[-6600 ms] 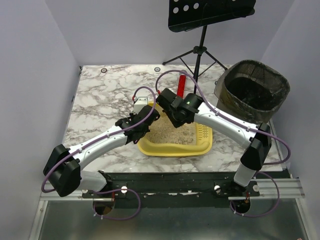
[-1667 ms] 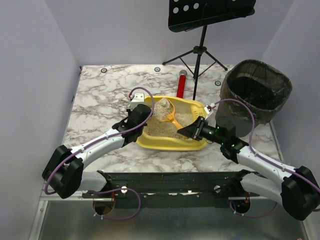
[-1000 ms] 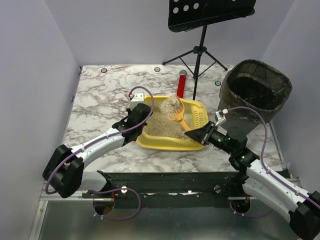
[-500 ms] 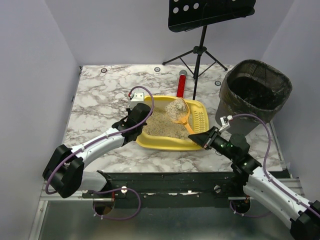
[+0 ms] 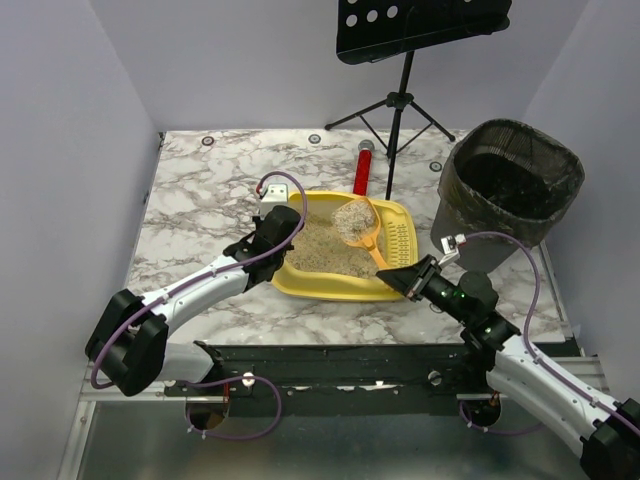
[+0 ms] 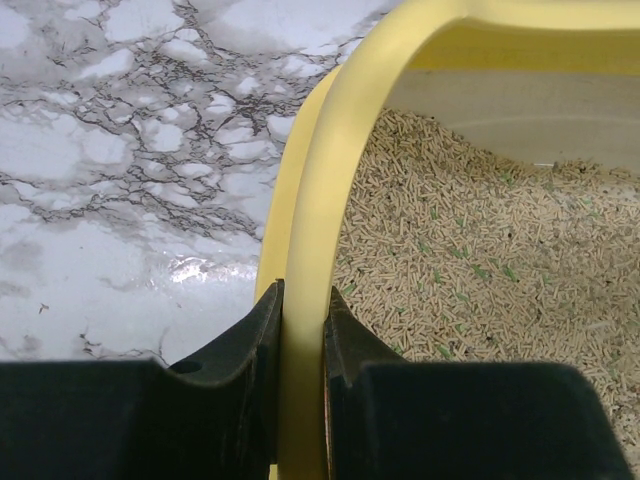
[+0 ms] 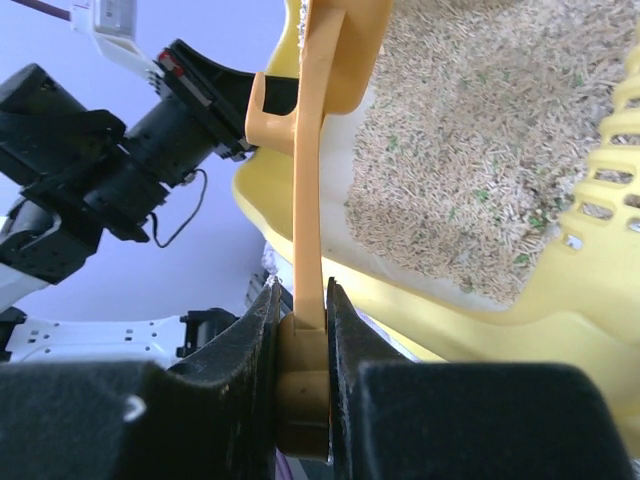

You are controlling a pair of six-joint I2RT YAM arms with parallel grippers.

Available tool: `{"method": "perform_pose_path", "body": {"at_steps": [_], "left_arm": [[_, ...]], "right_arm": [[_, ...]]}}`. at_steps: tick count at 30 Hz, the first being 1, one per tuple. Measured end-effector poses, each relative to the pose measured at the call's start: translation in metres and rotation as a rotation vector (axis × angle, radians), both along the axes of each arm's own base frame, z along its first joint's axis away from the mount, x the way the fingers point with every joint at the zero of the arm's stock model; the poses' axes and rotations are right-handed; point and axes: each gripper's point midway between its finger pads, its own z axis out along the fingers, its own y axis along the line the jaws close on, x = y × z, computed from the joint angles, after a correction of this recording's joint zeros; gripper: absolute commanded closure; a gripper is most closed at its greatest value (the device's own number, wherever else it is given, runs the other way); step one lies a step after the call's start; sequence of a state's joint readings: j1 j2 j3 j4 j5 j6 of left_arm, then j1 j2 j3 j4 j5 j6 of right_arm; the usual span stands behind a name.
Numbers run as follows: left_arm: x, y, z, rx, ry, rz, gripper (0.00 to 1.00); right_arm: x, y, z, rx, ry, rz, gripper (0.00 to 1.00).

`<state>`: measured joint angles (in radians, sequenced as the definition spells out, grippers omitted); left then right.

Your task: Clean the litter box

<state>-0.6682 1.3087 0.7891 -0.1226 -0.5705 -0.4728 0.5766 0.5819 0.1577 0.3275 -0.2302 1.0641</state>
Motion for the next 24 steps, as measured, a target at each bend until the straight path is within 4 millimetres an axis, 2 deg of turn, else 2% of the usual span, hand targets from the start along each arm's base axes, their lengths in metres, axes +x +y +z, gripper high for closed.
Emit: {"method": "perform_pose_path", "body": {"at_steps": [10,18,24], "left_arm": [[-0.002,0.001,0.000,-0.012,0.009,0.008,1.00],[-0.010,0.008,0.000,-0.018,0.034,0.028,1.00],[-0.015,0.011,-0.001,-0.012,0.046,0.023,1.00]], "right_arm": [[-0.001,0.001,0.020,0.049,-0.015,0.003,0.99],[-0.005,0.001,0.004,0.057,0.079,0.007,0.99],[-0.008,0.001,0.008,0.067,0.080,0.009,0.99]]}}
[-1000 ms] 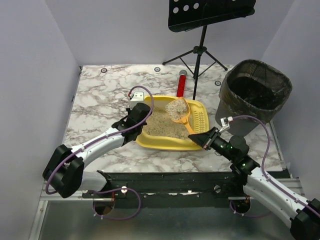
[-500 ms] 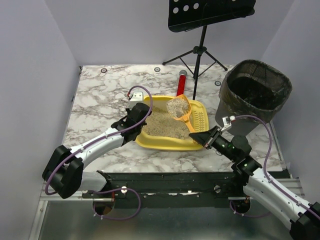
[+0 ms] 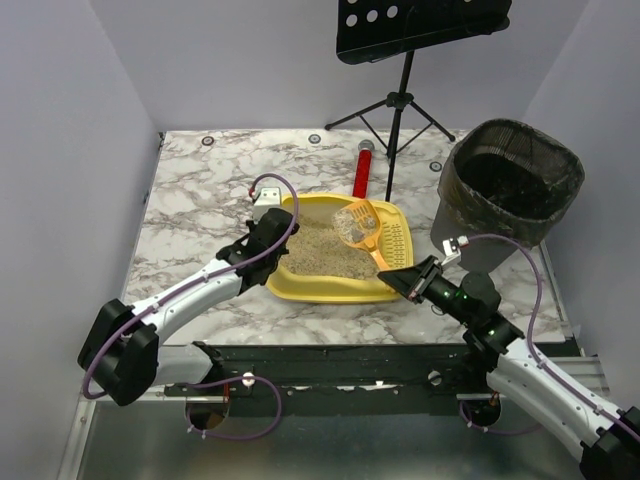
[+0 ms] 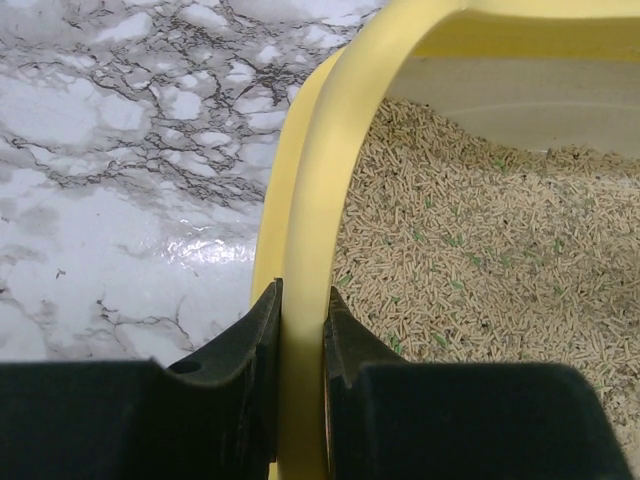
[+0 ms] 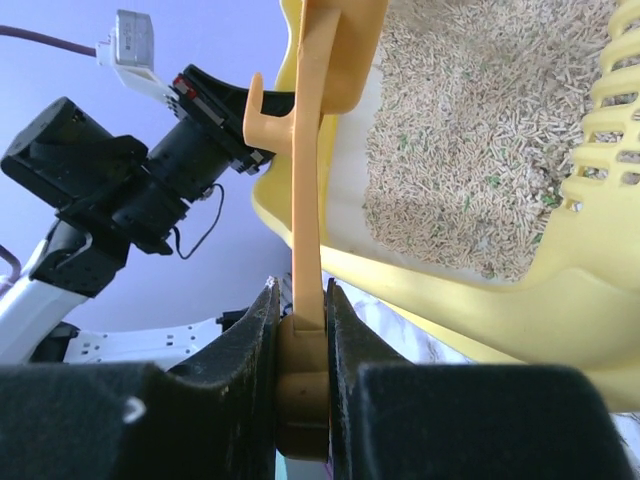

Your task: Clean the litter box

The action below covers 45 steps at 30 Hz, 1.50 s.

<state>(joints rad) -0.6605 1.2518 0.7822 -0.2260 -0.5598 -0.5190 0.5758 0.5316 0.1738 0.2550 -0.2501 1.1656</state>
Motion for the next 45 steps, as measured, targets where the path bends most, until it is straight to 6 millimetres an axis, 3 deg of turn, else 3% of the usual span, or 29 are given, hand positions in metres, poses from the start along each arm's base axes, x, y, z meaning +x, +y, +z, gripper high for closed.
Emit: {"method": "perform_pose_path", "body": {"at_steps": [11,21,31,38,45], "left_arm": [[0.001,0.000,0.000,-0.007,-0.007,-0.001,1.00],[0.001,0.000,0.000,-0.013,-0.016,-0.003,1.00],[0.001,0.000,0.000,-0.013,-0.016,-0.005,1.00],[0.000,0.000,0.000,-0.018,-0.015,-0.006,1.00],[-0.002,0.001,0.001,-0.019,-0.019,-0.012,1.00]], "right_arm": [[-0.008,0.002,-0.015,0.107,0.107,0.008,0.99],[-0.012,-0.001,-0.002,0.211,0.128,-0.009,0.99],[-0.014,0.008,-0.019,0.216,0.254,0.030,0.99],[-0.018,0.011,-0.006,0.274,0.260,0.061,0.99],[-0.015,0.011,-0.012,0.263,0.284,0.047,0.99]]}}
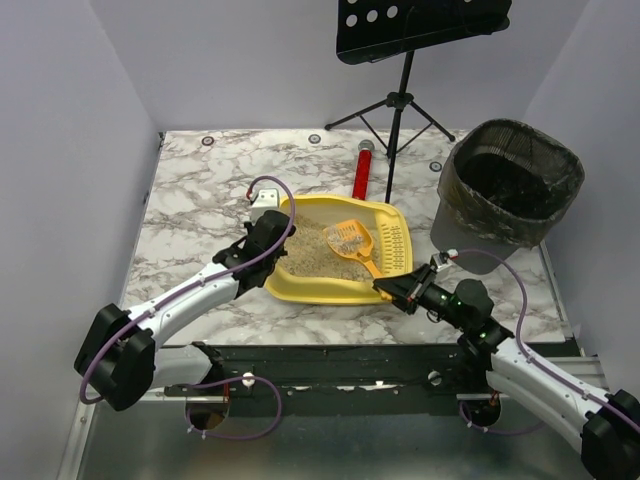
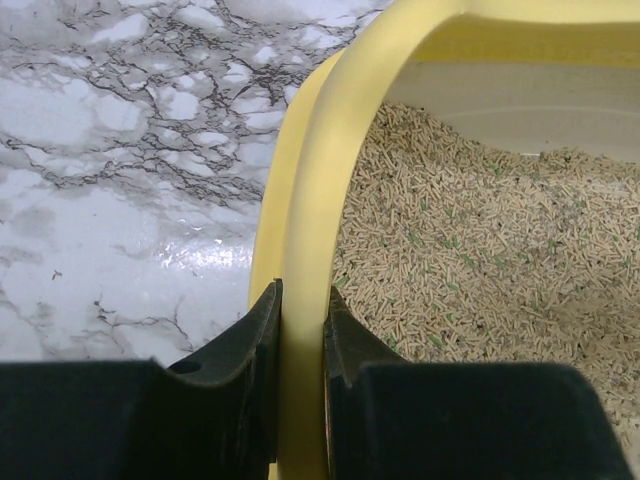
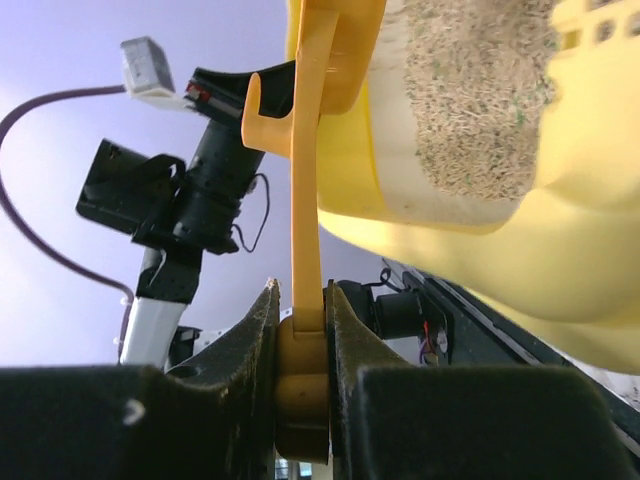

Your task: Clean the litter box

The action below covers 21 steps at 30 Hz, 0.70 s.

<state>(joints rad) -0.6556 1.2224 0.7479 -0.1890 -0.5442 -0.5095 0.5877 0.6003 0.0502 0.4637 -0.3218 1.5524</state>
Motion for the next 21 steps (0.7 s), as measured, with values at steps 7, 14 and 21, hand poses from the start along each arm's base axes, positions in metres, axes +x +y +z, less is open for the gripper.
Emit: {"method": "perform_pose_path", "body": {"at_steps": [7,14,21], "left_arm": [[-0.001,-0.001,0.000,0.013,-0.002,-0.027,1.00],[0.007,-0.001,0.000,0.073,-0.011,-0.098,1.00],[0.032,-0.005,0.001,0.144,0.000,-0.239,1.00]], "right_arm": [[0.007,0.001,-0.008,0.008,0.061,-0.019,0.99],[0.002,0.006,-0.011,-0.044,0.005,0.039,0.99],[-0.002,0.014,-0.002,-0.120,-0.111,0.120,0.99]]}}
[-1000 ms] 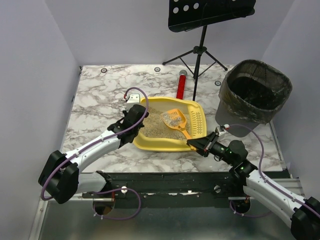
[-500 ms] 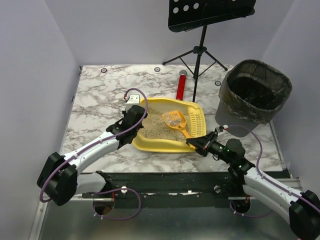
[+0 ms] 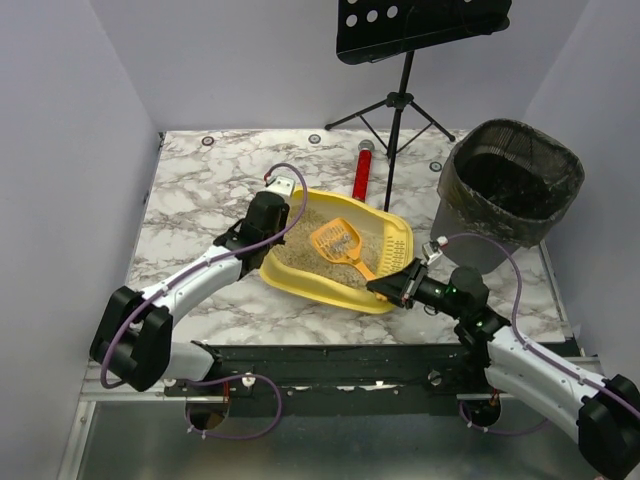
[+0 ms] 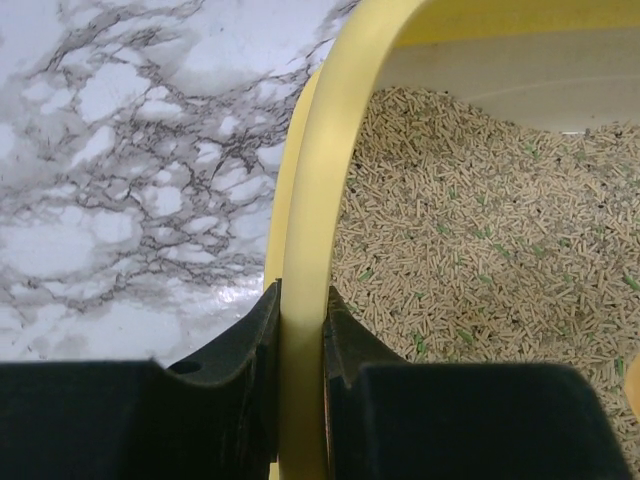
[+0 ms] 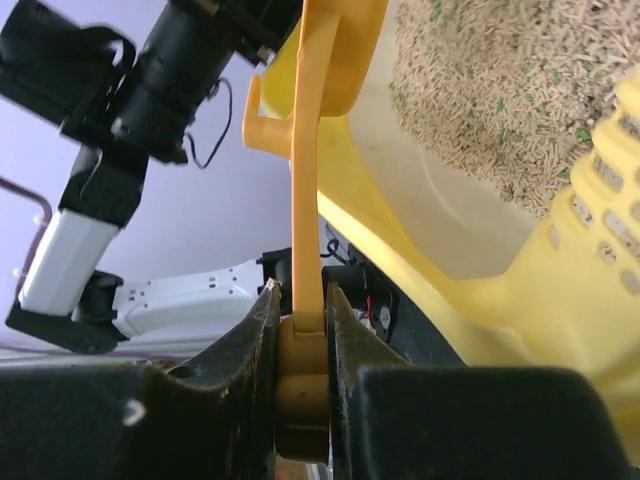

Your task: Clean the litter box

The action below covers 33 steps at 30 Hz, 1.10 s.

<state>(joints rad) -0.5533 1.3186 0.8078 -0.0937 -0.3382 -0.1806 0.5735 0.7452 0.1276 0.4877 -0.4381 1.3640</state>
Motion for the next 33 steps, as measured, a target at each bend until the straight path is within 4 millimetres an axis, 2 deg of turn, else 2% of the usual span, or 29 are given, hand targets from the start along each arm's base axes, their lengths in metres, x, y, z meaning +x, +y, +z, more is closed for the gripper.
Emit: {"method": "perform_pose_path", "body": {"at_steps": [6,9,13,17,21,26,28,30,32,33], "left_arm": [[0.022,-0.009,0.002,0.028,0.007,-0.158,1.00],[0.035,-0.023,0.003,0.047,0.013,-0.261,1.00],[0.051,-0.046,0.006,0.076,0.024,-0.398,1.00],[0.066,-0.065,0.008,0.084,0.035,-0.523,1.00],[0.067,-0.073,0.009,0.087,0.047,-0.613,1.00],[0.063,-0.074,0.008,0.109,0.051,-0.689,1.00],[0.062,-0.074,0.008,0.114,0.050,-0.701,0.97],[0.063,-0.073,0.008,0.116,0.050,-0.704,0.91],[0.062,-0.073,0.008,0.114,0.050,-0.712,0.92],[0.062,-0.074,0.008,0.112,0.052,-0.721,0.96]], "right_arm": [[0.001,-0.004,0.022,-0.103,-0.148,0.013,0.99],[-0.003,-0.012,0.034,-0.144,-0.222,0.002,0.99],[-0.001,-0.022,0.030,-0.180,-0.219,-0.053,0.99],[0.002,-0.018,0.011,-0.195,-0.147,-0.046,0.99],[0.001,-0.018,0.000,-0.219,-0.102,-0.037,0.99],[0.004,-0.024,0.016,-0.188,-0.148,-0.087,0.99],[0.007,-0.026,0.019,-0.186,-0.157,-0.111,0.99],[0.010,-0.027,0.021,-0.186,-0.159,-0.128,0.99],[0.014,-0.025,0.020,-0.205,-0.147,-0.125,0.99],[0.016,-0.023,0.019,-0.219,-0.141,-0.117,0.99]]}}
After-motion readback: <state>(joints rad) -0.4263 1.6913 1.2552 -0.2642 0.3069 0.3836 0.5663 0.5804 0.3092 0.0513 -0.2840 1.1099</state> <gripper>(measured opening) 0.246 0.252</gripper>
